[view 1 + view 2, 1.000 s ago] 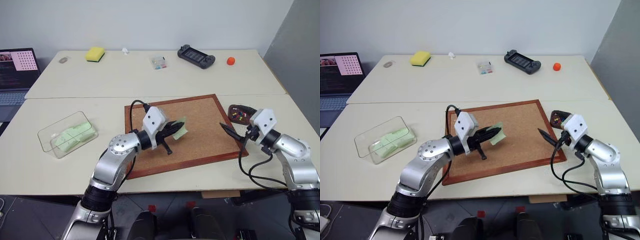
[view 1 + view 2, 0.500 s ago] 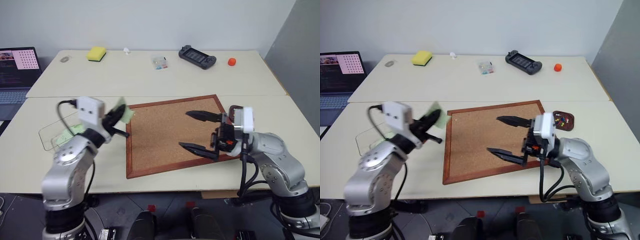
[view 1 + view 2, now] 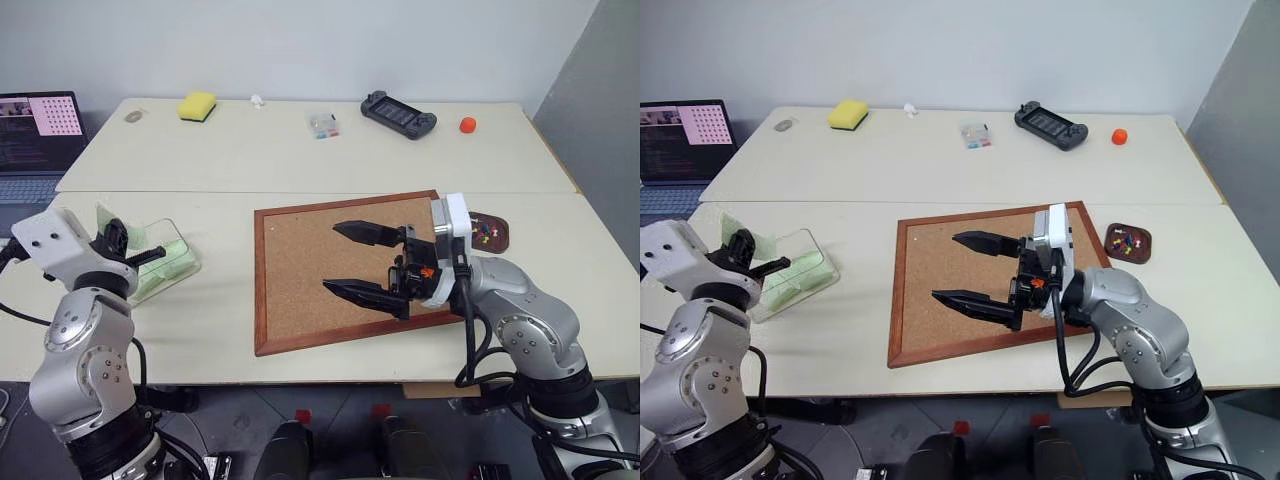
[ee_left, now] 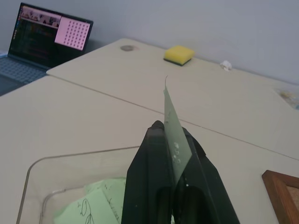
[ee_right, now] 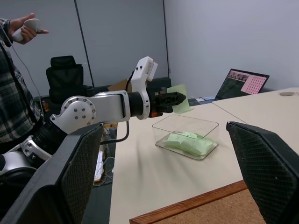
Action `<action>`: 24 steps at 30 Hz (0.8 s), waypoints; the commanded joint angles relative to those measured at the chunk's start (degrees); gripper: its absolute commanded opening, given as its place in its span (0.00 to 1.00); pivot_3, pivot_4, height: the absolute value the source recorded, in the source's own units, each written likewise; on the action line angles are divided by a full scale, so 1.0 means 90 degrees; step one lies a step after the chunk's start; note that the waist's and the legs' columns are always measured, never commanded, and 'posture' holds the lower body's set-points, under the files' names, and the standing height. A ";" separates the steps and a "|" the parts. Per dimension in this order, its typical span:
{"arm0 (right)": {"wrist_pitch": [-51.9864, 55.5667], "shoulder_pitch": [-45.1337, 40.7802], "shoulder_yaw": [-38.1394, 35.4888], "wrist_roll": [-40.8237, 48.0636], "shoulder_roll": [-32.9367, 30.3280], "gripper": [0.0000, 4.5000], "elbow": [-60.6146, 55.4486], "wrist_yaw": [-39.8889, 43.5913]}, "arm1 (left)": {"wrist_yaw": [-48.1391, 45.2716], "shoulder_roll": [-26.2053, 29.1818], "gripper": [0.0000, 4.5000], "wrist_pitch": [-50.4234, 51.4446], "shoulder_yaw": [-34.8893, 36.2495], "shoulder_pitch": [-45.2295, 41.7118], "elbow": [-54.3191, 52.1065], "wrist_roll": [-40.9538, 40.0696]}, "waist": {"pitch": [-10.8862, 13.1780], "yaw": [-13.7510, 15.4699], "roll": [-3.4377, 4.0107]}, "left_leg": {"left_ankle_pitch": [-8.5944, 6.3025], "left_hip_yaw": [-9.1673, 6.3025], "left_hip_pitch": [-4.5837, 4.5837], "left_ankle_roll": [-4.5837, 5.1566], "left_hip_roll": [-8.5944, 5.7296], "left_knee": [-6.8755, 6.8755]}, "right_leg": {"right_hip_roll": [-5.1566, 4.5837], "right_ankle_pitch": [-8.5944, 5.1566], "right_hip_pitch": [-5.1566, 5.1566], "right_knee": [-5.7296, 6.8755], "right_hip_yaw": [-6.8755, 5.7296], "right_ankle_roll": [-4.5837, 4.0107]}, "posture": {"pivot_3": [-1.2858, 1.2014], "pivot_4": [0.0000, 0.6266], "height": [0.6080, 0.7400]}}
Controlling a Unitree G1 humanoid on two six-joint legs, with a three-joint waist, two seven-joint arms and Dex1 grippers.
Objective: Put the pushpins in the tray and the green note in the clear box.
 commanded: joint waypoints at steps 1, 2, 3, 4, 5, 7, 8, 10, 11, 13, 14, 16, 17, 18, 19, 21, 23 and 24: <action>-0.0087 -0.0039 -0.0090 -0.0060 0.0032 1.00 -0.0123 0.0005 | 0.0264 -0.0009 0.07 -0.0224 0.0398 -0.0184 0.0153 -0.0206 | 0.0000 -0.0010 0.0000 | 0.0000 -0.0001 0.0000 0.0000 0.0000 0.0000 | 0.0001 0.0000 0.0000 0.0001 -0.0001 0.0000 | 0.52 0.24 1.00; -0.0080 -0.0031 -0.0098 -0.0063 0.0042 1.00 -0.0128 -0.0004 | 0.0274 -0.0013 0.10 -0.0244 0.0406 -0.0198 0.0220 -0.0243 | 0.0000 -0.0014 0.0000 | 0.0000 0.0000 0.0000 0.0000 0.0001 0.0000 | 0.0002 0.0000 -0.0001 0.0001 0.0000 0.0000 | 0.52 0.24 1.00; -0.0085 -0.0028 -0.0096 -0.0077 0.0037 1.00 -0.0133 0.0013 | 0.0318 -0.0041 0.15 -0.0259 0.0416 -0.0259 0.0297 -0.0288 | 0.0000 -0.0013 0.0000 | 0.0000 0.0001 0.0000 0.0000 0.0000 0.0000 | 0.0002 0.0000 -0.0001 0.0001 0.0000 0.0000 | 0.52 0.24 1.00; -0.0092 -0.0028 -0.0092 -0.0092 0.0031 1.00 -0.0136 0.0032 | 0.0353 -0.0051 0.20 -0.0275 0.0412 -0.0297 0.0345 -0.0320 | 0.0000 -0.0011 0.0000 | 0.0000 0.0000 0.0001 0.0000 0.0000 0.0000 | 0.0002 0.0000 -0.0001 0.0002 0.0000 0.0000 | 0.52 0.24 1.00; -0.0083 -0.0031 -0.0098 -0.0091 0.0032 1.00 -0.0137 0.0033 | 0.0380 -0.0051 0.24 -0.0286 0.0384 -0.0356 0.0388 -0.0349 | 0.0000 -0.0011 -0.0002 | 0.0000 0.0001 0.0000 0.0000 -0.0001 0.0001 | 0.0002 0.0000 0.0000 0.0002 0.0000 0.0000 | 0.52 0.24 1.00; -0.0064 -0.0029 -0.0116 -0.0091 0.0037 1.00 -0.0140 0.0016 | 0.0403 -0.0047 0.32 -0.0304 0.0335 -0.0448 0.0458 -0.0412 | 0.0000 -0.0011 -0.0004 | 0.0000 0.0002 0.0000 0.0000 -0.0003 0.0002 | 0.0000 0.0000 0.0000 0.0002 0.0001 0.0000 | 0.52 0.24 1.00; -0.0051 -0.0030 -0.0127 -0.0092 0.0041 1.00 -0.0139 -0.0010 | 0.0421 -0.0042 0.37 -0.0316 0.0327 -0.0491 0.0507 -0.0433 | 0.0000 -0.0011 -0.0005 | 0.0000 0.0002 -0.0001 0.0000 -0.0003 0.0002 | 0.0000 0.0000 0.0000 0.0001 0.0001 0.0000 | 0.52 0.24 1.00; -0.0030 -0.0019 -0.0154 -0.0095 0.0050 1.00 -0.0149 -0.0081 | 0.0405 -0.0001 0.48 -0.0350 0.0286 -0.0530 0.0593 -0.0443 | 0.0000 -0.0011 -0.0007 | 0.0000 0.0001 0.0000 0.0000 -0.0001 0.0001 | 0.0001 0.0000 0.0000 0.0001 0.0000 0.0000 | 0.52 0.24 1.00; -0.0024 -0.0008 -0.0164 -0.0097 0.0049 1.00 -0.0160 -0.0110 | 0.0403 0.0013 0.52 -0.0363 0.0269 -0.0549 0.0634 -0.0456 | 0.0000 -0.0011 -0.0007 | 0.0000 0.0001 0.0000 -0.0001 -0.0001 0.0000 | 0.0001 0.0000 0.0000 0.0001 -0.0001 0.0000 | 0.52 0.24 1.00; -0.0015 0.0020 -0.0180 -0.0093 0.0043 1.00 -0.0192 -0.0161 | 0.0412 0.0033 0.62 -0.0396 0.0241 -0.0575 0.0703 -0.0466 | 0.0000 -0.0014 -0.0007 | 0.0000 0.0001 0.0000 -0.0001 -0.0001 0.0000 | 0.0001 0.0000 0.0000 0.0001 0.0000 0.0000 | 0.52 0.24 1.00; -0.0011 0.0037 -0.0184 -0.0089 0.0042 1.00 -0.0210 -0.0188 | 0.0415 0.0056 0.66 -0.0406 0.0219 -0.0576 0.0732 -0.0453 | 0.0000 -0.0016 -0.0007 | 0.0000 0.0002 0.0000 -0.0001 -0.0001 0.0000 | 0.0001 0.0000 0.0000 0.0001 0.0000 0.0000 | 0.52 0.24 1.00; -0.0004 0.0060 -0.0185 -0.0083 0.0048 1.00 -0.0232 -0.0234 | 0.0468 0.0144 0.77 -0.0359 0.0135 -0.0577 0.0809 -0.0344 | 0.0000 -0.0014 -0.0007 | 0.0000 0.0003 0.0000 -0.0001 -0.0001 0.0000 | 0.0001 0.0000 -0.0001 0.0001 0.0001 0.0000 | 0.52 0.24 1.00; -0.0003 0.0069 -0.0182 -0.0080 0.0051 1.00 -0.0244 -0.0253 | 0.0495 0.0192 0.83 -0.0316 0.0094 -0.0565 0.0836 -0.0290 | 0.0000 -0.0014 -0.0007 | 0.0000 0.0001 -0.0001 -0.0001 -0.0001 0.0000 | 0.0001 0.0000 -0.0001 0.0001 0.0000 0.0000 | 0.52 0.24 1.00; -0.0002 0.0077 -0.0179 -0.0076 0.0052 1.00 -0.0254 -0.0271 | 0.0529 0.0236 0.89 -0.0266 0.0057 -0.0547 0.0854 -0.0244 | 0.0000 -0.0014 -0.0007 | 0.0001 0.0001 0.0000 -0.0001 -0.0001 0.0000 | 0.0001 0.0000 -0.0001 0.0001 0.0000 0.0000 | 0.52 0.24 1.00; -0.0005 0.0075 -0.0177 -0.0073 0.0052 1.00 -0.0250 -0.0280 | 0.0553 0.0265 0.93 -0.0242 0.0030 -0.0541 0.0873 -0.0221 | 0.0000 -0.0014 -0.0007 | 0.0000 0.0001 0.0000 -0.0001 -0.0001 0.0000 | 0.0001 0.0000 -0.0001 0.0001 0.0001 0.0000 | 0.52 0.24 1.00; -0.0011 0.0075 -0.0171 -0.0080 0.0053 1.00 -0.0251 -0.0298 | 0.0535 0.0357 1.00 -0.0189 -0.0083 -0.0470 0.0903 -0.0136 | 0.0000 -0.0014 -0.0007 | 0.0000 0.0001 0.0000 -0.0001 -0.0001 -0.0001 | 0.0001 0.0000 -0.0002 0.0001 0.0001 0.0000 | 0.52 0.24 1.00; -0.0023 0.0069 -0.0170 -0.0098 0.0056 1.00 -0.0245 -0.0316 | 0.0557 0.0474 1.00 -0.0138 -0.0215 -0.0337 0.0936 0.0042 | 0.0000 -0.0016 -0.0007 | 0.0000 0.0002 0.0000 -0.0001 -0.0001 -0.0001 | 0.0001 0.0000 -0.0002 0.0001 0.0001 0.0000 | 0.52 0.24 1.00; -0.0027 0.0065 -0.0170 -0.0105 0.0057 1.00 -0.0240 -0.0323 | 0.0580 0.0548 1.00 -0.0123 -0.0278 -0.0258 0.0956 0.0161 | 0.0000 -0.0019 -0.0007 | 0.0000 0.0003 0.0000 -0.0001 -0.0001 -0.0001 | 0.0001 0.0000 -0.0002 0.0001 0.0002 0.0000 | 0.52 0.24 1.00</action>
